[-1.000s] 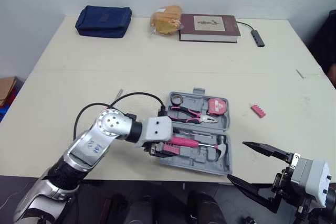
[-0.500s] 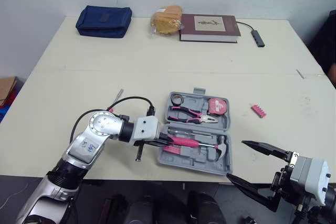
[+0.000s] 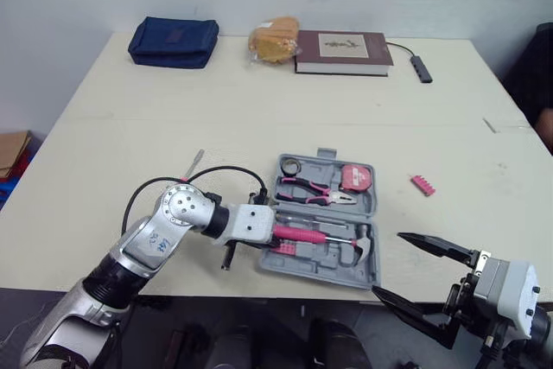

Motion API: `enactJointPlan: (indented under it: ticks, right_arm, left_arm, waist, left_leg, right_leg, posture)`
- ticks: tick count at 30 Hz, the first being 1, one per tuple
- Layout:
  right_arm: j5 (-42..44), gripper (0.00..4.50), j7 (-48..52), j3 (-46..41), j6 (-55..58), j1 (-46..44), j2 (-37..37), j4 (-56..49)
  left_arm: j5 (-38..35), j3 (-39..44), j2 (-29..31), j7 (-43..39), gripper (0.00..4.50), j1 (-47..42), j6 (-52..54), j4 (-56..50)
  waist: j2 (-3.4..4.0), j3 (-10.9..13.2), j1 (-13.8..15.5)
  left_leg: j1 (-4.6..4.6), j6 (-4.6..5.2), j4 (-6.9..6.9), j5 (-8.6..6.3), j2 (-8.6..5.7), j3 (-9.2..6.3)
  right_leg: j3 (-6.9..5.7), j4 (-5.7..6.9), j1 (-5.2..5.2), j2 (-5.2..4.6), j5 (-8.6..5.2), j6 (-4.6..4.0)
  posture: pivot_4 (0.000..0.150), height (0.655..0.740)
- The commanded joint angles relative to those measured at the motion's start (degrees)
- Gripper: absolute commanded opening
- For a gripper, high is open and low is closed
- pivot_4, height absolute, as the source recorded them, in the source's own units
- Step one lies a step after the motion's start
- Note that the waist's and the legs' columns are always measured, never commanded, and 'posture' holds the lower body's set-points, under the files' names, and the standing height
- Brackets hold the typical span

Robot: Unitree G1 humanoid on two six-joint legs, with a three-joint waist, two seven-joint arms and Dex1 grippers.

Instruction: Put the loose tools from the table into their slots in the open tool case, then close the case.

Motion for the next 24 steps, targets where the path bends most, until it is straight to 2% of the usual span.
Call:
enactJointPlan:
  ticks: [1, 5, 10, 13, 15, 17, 21, 24]
  right_arm:
    - [0.0, 4.50, -0.4, 0.1, -0.7, -0.4, 0.3, -0.5]
    - [-1.0, 4.50, 0.0, -0.8, -2.0, -0.2, 1.1, 1.0]
    - [-2.8, 4.50, 1.9, -3.7, -7.1, 1.4, 3.6, 6.6]
    - [-4.1, 4.50, 3.4, -7.1, -12.4, 2.6, 5.7, 12.1]
    - [-4.5, 4.50, 3.9, -10.5, -16.9, 3.4, 7.9, 17.0]
    - [-4.1, 4.50, 4.0, -12.6, -19.7, 3.6, 9.6, 20.4]
    - [-6.0, 4.50, 5.3, -14.9, -25.9, 4.3, 10.5, 27.7]
    - [-5.1, 4.50, 3.7, -16.4, -28.0, 3.3, 11.4, 31.5]
  left_arm:
    - [4.9, -3.7, 0.0, 1.3, 0.07, 2.2, 1.8, 3.9]
    - [-2.2, 2.7, -4.2, 1.9, 0.07, 2.0, -4.2, 6.1]
    - [-10.0, 10.8, -5.1, -0.3, 0.07, 2.7, -9.6, 9.5]
    - [-20.1, 20.0, -4.9, -3.4, 0.07, 4.5, -10.3, 10.1]
    - [-24.1, 28.1, -2.2, -3.3, 0.58, 6.4, -9.8, 13.2]
    - [-23.4, 32.5, 0.8, -2.9, 1.26, 7.6, -11.6, 17.5]
    - [-23.0, 41.9, 5.6, 0.6, 3.15, 10.0, -15.7, 26.8]
    - [-21.9, 45.2, 7.0, 1.5, 4.48, 12.7, -18.7, 31.1]
  waist:
    - [0.19, -0.3, 0.0]
    - [0.35, -0.4, 0.6]
    - [0.09, -0.2, 0.1]
    - [0.07, -0.2, -0.1]
    - [0.08, -0.2, -0.3]
    - [0.09, -0.1, -0.6]
    - [0.10, 0.1, -0.7]
    - [0.11, 0.1, -0.6]
  left_leg:
    - [0.09, -0.02, 0.00, -0.05, 0.05, 0.01]
    - [0.12, 0.02, 0.00, -0.10, 0.05, -0.03]
    - [-0.18, -0.02, 0.00, -0.09, 0.08, -0.03]
    - [-0.23, -0.02, 0.00, -0.09, 0.08, -0.01]
    - [-0.22, -0.04, 0.00, -0.10, 0.15, 0.01]
    - [-0.19, -0.08, 0.00, -0.12, 0.21, 0.02]
    - [-0.09, -0.18, -0.04, -0.20, 0.29, 0.05]
    - [-0.06, -0.25, -0.06, -0.27, 0.31, 0.05]
  right_leg:
    - [-0.01, 0.00, 0.08, 0.00, -0.03, -0.05]
    - [-0.03, 0.02, 0.11, -0.06, -0.05, -0.09]
    - [-0.09, 0.09, -0.18, -0.07, -0.10, -0.17]
    - [-0.11, 0.04, -0.20, 0.00, -0.10, -0.17]
    - [-0.11, 0.04, -0.18, 0.06, -0.10, -0.17]
    - [-0.11, -0.02, -0.18, 0.11, -0.12, -0.19]
    - [-0.09, 0.04, -0.17, 0.17, -0.15, -0.24]
    - [-0.06, 0.04, -0.18, 0.12, -0.15, -0.25]
  posture:
    - [0.150, 0.7400]
    - [0.150, 0.7400]
    - [0.150, 0.7400]
    - [0.150, 0.7400]
    - [0.150, 0.7400]
    - [0.150, 0.7400]
    - [0.150, 0.7400]
    - [0.150, 0.7400]
